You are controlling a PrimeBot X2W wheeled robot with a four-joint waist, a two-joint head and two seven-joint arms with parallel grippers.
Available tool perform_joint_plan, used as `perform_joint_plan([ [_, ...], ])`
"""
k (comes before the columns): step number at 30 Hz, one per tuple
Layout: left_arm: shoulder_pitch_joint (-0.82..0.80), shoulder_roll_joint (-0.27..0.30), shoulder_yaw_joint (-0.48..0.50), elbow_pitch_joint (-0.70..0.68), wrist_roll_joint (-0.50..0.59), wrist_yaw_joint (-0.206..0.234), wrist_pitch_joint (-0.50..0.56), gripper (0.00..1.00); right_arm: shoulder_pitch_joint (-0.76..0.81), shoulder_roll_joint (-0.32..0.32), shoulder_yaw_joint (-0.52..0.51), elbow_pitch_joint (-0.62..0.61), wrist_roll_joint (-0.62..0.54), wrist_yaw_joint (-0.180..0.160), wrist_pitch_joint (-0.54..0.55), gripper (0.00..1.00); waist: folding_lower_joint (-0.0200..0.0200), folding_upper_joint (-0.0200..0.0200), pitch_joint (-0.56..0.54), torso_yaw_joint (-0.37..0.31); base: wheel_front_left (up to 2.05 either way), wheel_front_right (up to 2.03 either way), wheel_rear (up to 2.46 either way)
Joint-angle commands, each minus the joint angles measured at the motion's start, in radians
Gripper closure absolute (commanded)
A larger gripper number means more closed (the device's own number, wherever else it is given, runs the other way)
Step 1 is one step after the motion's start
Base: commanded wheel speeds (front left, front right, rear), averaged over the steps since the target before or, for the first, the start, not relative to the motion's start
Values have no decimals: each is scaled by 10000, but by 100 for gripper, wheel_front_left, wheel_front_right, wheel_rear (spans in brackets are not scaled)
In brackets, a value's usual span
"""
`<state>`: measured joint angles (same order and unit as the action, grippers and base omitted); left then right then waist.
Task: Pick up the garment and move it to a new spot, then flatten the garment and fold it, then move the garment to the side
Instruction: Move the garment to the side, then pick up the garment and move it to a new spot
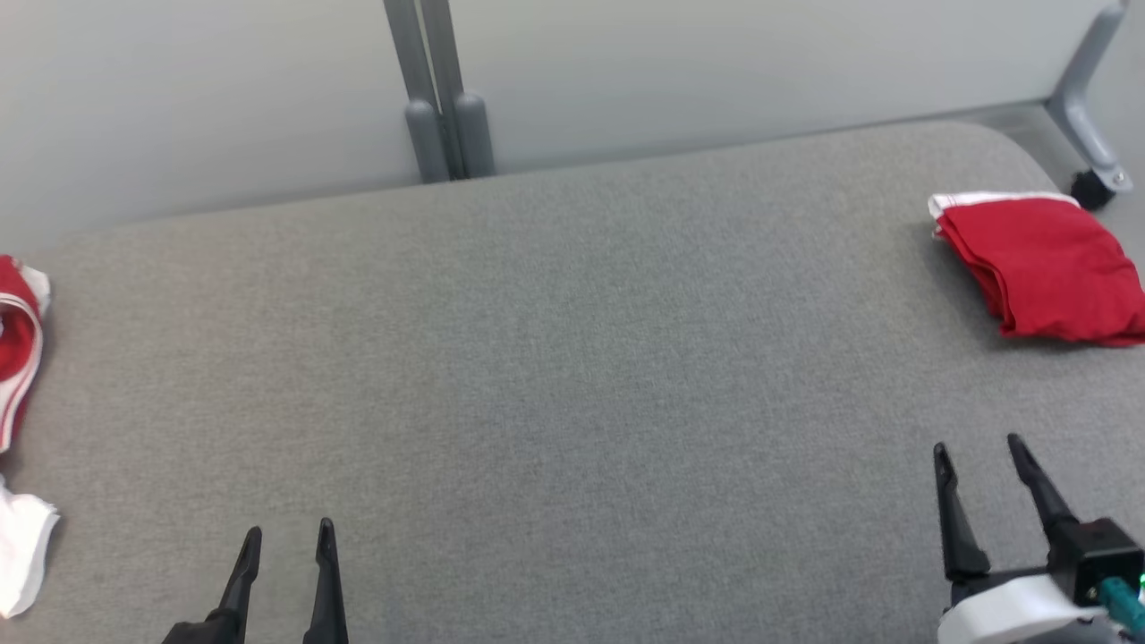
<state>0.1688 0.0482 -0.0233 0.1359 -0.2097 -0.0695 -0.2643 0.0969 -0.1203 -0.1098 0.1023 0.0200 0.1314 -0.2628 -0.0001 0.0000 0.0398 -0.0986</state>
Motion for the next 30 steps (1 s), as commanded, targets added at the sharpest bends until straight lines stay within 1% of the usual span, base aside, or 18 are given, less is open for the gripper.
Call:
perform_joint_plan([
  [1, 207, 46, 80, 31, -113, -38, 3, 0, 312, 142, 36, -234, -164, -14, -24, 0, 1, 0, -843, 523, 0, 0, 0],
  [5, 381, 48, 143, 90, -156, -77, 3, 0, 962, 500, 207, -370, -322, -14, -25, 0, 1, 0, -1044, 521, 0, 0, 0],
  [7, 450, 51, 233, 45, -187, -6, 3, 0, 1066, 596, 362, -382, -342, -14, -25, 0, 1, 0, -1106, 520, 0, 0, 0],
  [10, 510, 48, 298, 33, -225, -4, 3, 0, 1192, 636, 512, -301, -338, -14, -25, 0, 1, 0, -1165, 554, 0, 0, 0],
  [21, 397, 49, 140, 37, -150, -112, 3, 0, 900, 689, 722, -179, -275, -14, -25, 0, 1, 0, -1144, 779, 0, 0, 0],
  [23, 315, 49, 120, 34, -192, -80, 3, 0, 939, 692, 769, -157, -254, -14, -25, 0, 1, 0, -1138, 974, 0, 0, 0],
  [25, 263, 49, 83, 39, -203, -48, 3, 0, 1046, 690, 811, -103, -185, -14, -25, 0, 1, 0, -1153, 1324, 0, 0, 0],
  [27, 253, 49, 13, 37, -206, -30, 3, 0, 1165, 691, 840, -82, -88, -14, -25, 0, 1, 0, -1164, 1817, 0, 0, 0],
  [30, 273, 51, -46, 6, -138, 2, 5, 0, 1196, 694, 915, -94, 81, -14, -25, 0, 1, 0, -1141, 2799, 0, 0, 0],
])
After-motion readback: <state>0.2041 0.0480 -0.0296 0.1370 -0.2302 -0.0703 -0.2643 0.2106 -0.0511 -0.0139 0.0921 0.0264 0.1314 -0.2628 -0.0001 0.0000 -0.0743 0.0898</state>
